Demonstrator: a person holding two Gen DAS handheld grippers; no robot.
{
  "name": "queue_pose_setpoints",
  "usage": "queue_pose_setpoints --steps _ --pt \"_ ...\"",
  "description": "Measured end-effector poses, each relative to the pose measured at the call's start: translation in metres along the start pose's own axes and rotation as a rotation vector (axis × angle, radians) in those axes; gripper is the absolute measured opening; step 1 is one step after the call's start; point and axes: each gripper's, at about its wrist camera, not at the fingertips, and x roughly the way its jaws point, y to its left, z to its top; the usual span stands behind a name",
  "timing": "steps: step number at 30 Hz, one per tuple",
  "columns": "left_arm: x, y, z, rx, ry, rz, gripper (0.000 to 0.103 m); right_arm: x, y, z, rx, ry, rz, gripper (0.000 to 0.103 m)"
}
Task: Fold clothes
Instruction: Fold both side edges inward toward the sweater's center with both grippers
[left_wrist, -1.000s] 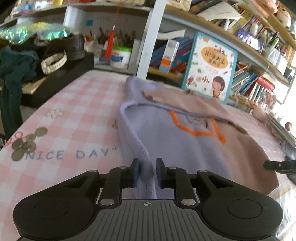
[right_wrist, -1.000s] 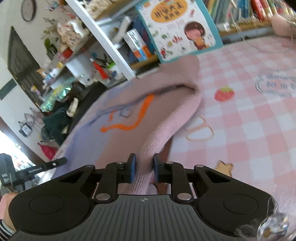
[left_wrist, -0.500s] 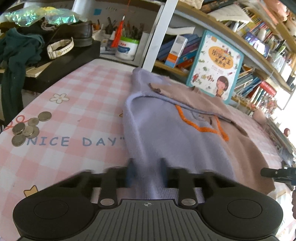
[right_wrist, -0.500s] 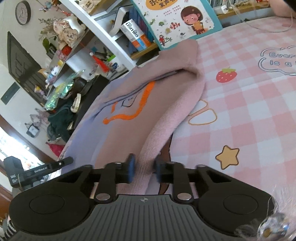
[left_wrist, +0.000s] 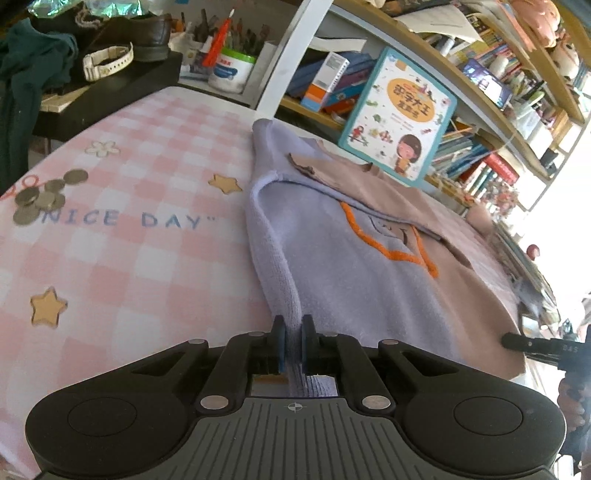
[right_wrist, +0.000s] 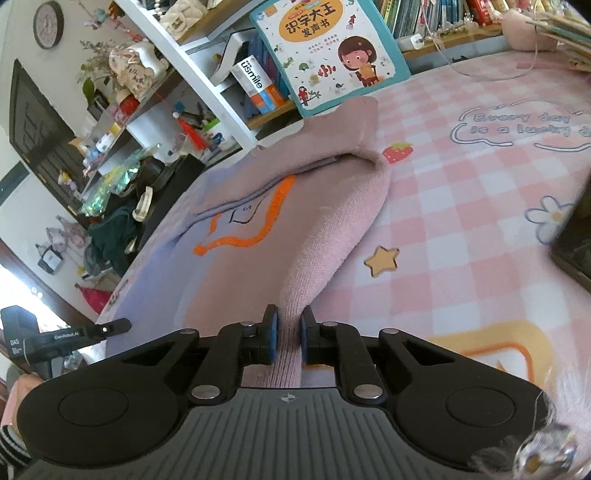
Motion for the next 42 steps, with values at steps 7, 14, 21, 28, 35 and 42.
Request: queue_pose_setpoints --steps 7,14,21,28,35,42 --pt "-0.016 0.001 -0.012 -0.018 0.016 -0.001 0.006 -0.008 0.003 -0.014 0.014 0.037 0.012 0.011" --pt "-0.018 0.004 -0.011 -0.006 0.026 -0.013 0.008 -0.016 0.006 -0.026 0.021 0.070 0.026 0.017" --pt "-0.017 0.003 -0.008 0.010 0.043 -0.032 0.016 -0.011 0.008 -0.023 0.004 0.090 0.053 0.019" --pt "-0.013 -0.005 -0.006 0.057 0.054 -0.037 0.026 -0.006 0.007 -0.017 -0.007 0.113 0.071 0.019" --pt "-0.013 -0.001 -0.006 0.053 0.056 -0.050 0.020 -0.009 0.003 -0.017 0.011 0.114 0.083 0.019" --pt "-0.022 0.021 -0.013 -0.065 0.071 -0.124 0.005 -0.016 0.005 -0.022 0.017 0.118 0.070 0.012"
